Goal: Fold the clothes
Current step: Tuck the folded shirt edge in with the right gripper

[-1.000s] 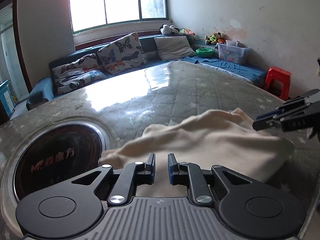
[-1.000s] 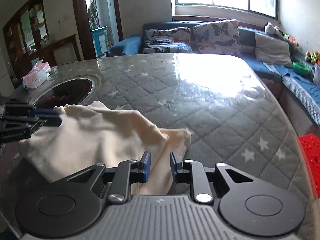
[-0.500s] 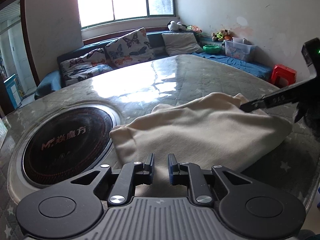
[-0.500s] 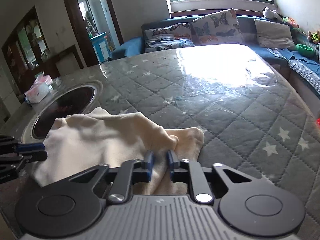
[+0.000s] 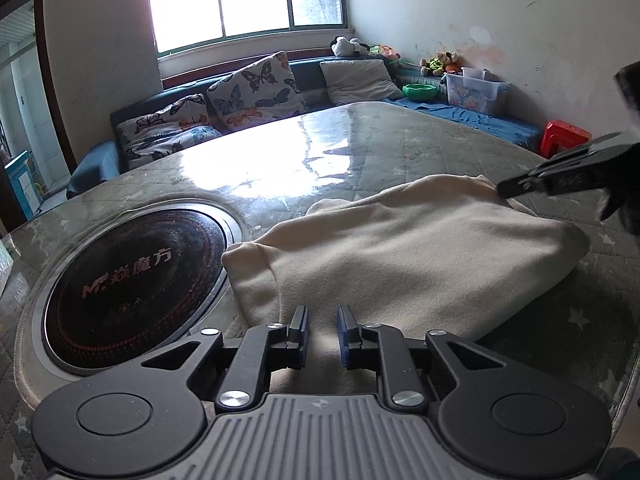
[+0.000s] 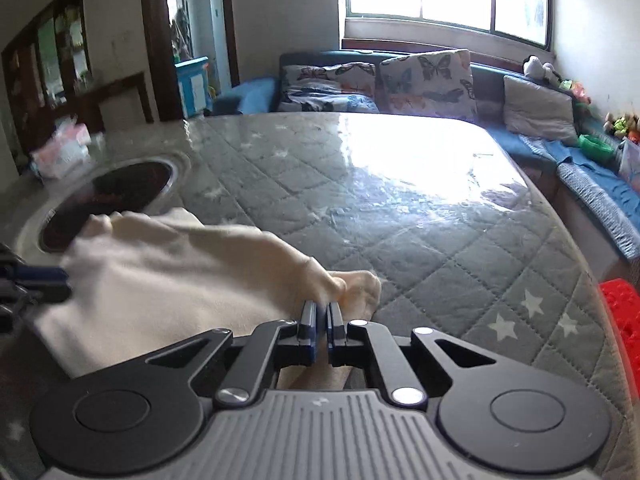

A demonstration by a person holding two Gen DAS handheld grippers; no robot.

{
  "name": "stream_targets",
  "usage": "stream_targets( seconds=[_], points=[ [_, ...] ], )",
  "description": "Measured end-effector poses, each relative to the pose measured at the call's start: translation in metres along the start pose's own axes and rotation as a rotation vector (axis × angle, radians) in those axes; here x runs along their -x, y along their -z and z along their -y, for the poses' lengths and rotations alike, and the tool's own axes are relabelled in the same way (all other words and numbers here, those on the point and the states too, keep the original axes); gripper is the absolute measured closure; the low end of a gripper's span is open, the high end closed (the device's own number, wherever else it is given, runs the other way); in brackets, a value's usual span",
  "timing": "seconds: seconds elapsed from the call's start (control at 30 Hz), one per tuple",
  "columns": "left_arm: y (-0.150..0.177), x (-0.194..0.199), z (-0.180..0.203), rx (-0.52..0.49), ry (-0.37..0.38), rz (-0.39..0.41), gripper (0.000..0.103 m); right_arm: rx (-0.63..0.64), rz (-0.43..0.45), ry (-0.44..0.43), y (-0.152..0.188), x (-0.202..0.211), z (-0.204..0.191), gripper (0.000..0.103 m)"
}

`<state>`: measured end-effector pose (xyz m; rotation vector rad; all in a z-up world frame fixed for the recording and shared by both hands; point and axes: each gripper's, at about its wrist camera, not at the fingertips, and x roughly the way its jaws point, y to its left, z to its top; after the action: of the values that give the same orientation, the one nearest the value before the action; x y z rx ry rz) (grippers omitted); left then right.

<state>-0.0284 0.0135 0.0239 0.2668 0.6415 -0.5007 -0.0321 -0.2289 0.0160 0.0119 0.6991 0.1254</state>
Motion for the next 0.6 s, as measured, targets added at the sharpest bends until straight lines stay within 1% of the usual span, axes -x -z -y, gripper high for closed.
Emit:
stream_targets(
  seconds=[0.07, 0.17, 0.27, 0.3, 0.37, 0.47, 0.57, 0.6],
  points=[
    [0.0, 0.0, 0.0, 0.0, 0.003, 0.0, 0.085, 0.02, 0.019, -0.011, -0.002, 0.016, -0.004, 0.099],
    [-0.001, 0.0, 0.0, -0.001, 0.004, -0.001, 0.085, 0.066, 0.031, -0.078, 0.0, 0.037, -0.019, 0.099],
    [-0.001, 0.0, 0.0, -0.002, 0.005, -0.001, 0.085, 0.1, 0.011, -0.126, 0.008, 0.043, -0.034, 0.099],
    [0.0, 0.001, 0.0, -0.002, 0.005, -0.001, 0.084, 0.107, -0.011, -0.128, 0.013, 0.04, -0.036, 0.099],
    [-0.001, 0.001, -0.002, 0.004, 0.007, -0.004, 0.083, 0.108, -0.058, -0.101, 0.025, 0.029, -0.034, 0.1],
    [-0.006, 0.003, -0.006, 0.02, 0.004, -0.001, 0.083, 0.06, -0.056, -0.117, 0.027, 0.027, -0.027, 0.1],
    [-0.016, 0.003, -0.011, 0.037, -0.005, 0.016, 0.076, 0.084, -0.052, -0.119, 0.021, 0.03, -0.03, 0.099],
    [-0.019, 0.002, -0.013, 0.042, -0.009, 0.021, 0.076, 0.085, -0.05, -0.125, 0.018, 0.03, -0.029, 0.099]
  ],
)
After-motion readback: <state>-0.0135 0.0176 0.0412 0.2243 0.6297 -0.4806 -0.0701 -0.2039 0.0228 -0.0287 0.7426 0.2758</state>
